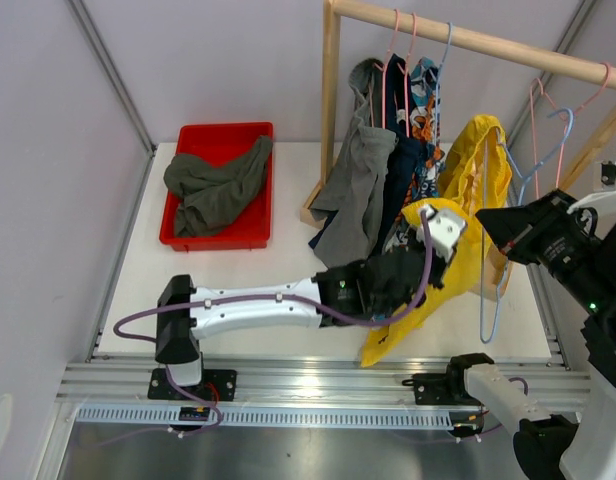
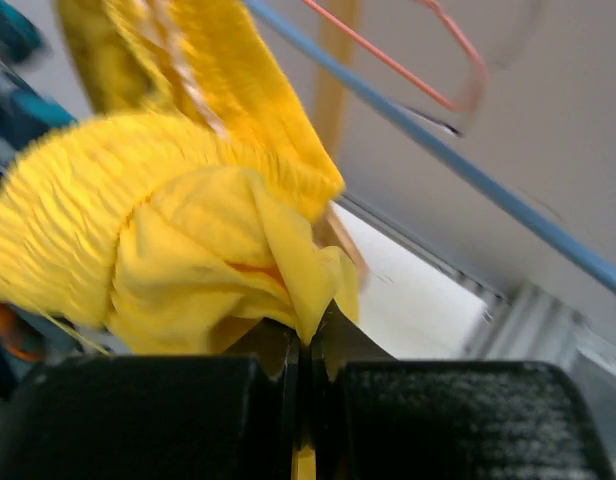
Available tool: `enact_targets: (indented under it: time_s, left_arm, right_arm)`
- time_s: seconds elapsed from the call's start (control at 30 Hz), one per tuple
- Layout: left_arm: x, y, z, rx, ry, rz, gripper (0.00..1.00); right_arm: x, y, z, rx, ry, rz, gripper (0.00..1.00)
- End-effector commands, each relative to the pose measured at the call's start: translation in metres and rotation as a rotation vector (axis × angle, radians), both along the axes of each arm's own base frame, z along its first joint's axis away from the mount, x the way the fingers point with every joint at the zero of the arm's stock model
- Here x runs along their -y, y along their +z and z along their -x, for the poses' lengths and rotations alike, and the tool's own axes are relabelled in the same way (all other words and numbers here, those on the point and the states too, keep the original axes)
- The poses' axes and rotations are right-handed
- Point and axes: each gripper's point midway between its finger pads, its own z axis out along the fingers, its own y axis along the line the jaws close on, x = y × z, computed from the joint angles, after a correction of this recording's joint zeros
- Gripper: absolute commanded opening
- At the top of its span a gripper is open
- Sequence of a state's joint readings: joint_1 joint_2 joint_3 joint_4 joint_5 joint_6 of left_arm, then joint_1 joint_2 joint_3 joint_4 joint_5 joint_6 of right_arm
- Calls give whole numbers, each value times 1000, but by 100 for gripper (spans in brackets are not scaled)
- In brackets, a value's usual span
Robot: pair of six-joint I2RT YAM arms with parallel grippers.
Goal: Remove the shorts from the hanger
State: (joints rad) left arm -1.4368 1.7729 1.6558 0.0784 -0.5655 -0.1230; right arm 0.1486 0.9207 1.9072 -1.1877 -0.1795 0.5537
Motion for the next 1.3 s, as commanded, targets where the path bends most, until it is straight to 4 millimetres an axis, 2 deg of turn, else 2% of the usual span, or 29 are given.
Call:
enact_targets:
  time_s: [0.0,0.07,0.13,0.17,0.2,0.23,0.3,0.37,0.4,0.43,0.47,0.5,0.53,0.57,0.6,0.63,0.7,0.73,0.77,0.8,0.9,0.93,0.97,1.0,1.03,1.07,1.13,1.17,1.27]
  left_arm:
    - [-10,33,-29,13,63,27,0]
    - [-15,27,-29,16,61,-16,0]
    - [-23,24,-21,-8,40,-18,0]
    - [-27,14,-19,-19,38,-35,0]
    - [-30,2,-13,-28,29,-60,0]
    - [-40,15,-10,-26,32,-29,0]
    - [-55,-9,-13,-22,76,-77,0]
    - [-73,-6,-17,-17,114,-84,0]
    - [-76,-2,-14,-23,107,-76,0]
    - [-80,-8,-9,-34,90,-103,0]
    - [-86,3,1,-35,58,-81,0]
    - [-87,8,21,-20,20,-86,0]
    - [-93,2,31,-10,20,-110,0]
    - [-110,15,36,8,62,-94,0]
    - [-114,17,58,16,38,-102,0]
    - [-126,10,63,15,52,-150,0]
    - [-155,20,75,-11,93,-130,0]
    - [-174,10,74,-4,129,-190,0]
    - [-189,9,73,-6,164,-196,0]
    - [-219,10,68,-12,228,-206,0]
    - [-273,-4,52,-19,352,-266,0]
    - [-295,3,43,-14,401,-244,0]
    - [-306,5,39,-17,423,-237,0]
    - [-320,7,34,-17,446,-242,0]
    - [-334,16,30,-24,462,-205,0]
    - [-341,20,26,-22,477,-195,0]
    - [-356,32,20,-20,490,-160,0]
    - [-360,39,16,-4,498,-158,0]
    - [-370,53,10,15,520,-139,0]
  right_arm:
    - [-13,20,21,36,89,-42,0]
    - [-11,25,25,42,79,-38,0]
    - [-6,28,17,48,45,-28,0]
    - [-6,30,14,44,41,-34,0]
    - [-8,39,16,63,55,-42,0]
    - [-18,39,9,30,96,-66,0]
    - [-29,42,12,-1,154,-100,0]
    - [-37,39,12,-33,204,-111,0]
    - [-35,35,7,-42,188,-102,0]
    - [-26,32,-2,-28,134,-70,0]
    - [-21,30,-6,-19,104,-52,0]
    - [-11,26,-19,-16,37,-27,0]
    - [-7,24,-25,-12,12,-10,0]
    - [-2,21,-35,-11,-11,20,0]
    - [2,23,-43,3,-38,33,0]
    - [9,20,-53,0,-83,51,0]
    - [15,26,-71,39,-121,85,0]
    - [21,29,-79,55,-157,100,0]
    - [22,31,-85,65,-162,109,0]
    - [28,36,-99,86,-195,132,0]
    - [33,49,-116,138,-200,133,0]
    - [36,46,-128,125,-202,130,0]
    - [55,49,-136,131,-252,116,0]
    - [55,48,-140,125,-234,100,0]
    - [60,42,-154,99,-242,82,0]
    - [72,42,-161,99,-267,73,0]
    - [80,35,-177,78,-262,14,0]
    - [88,40,-182,108,-255,-11,0]
    - [97,24,-205,70,-245,-59,0]
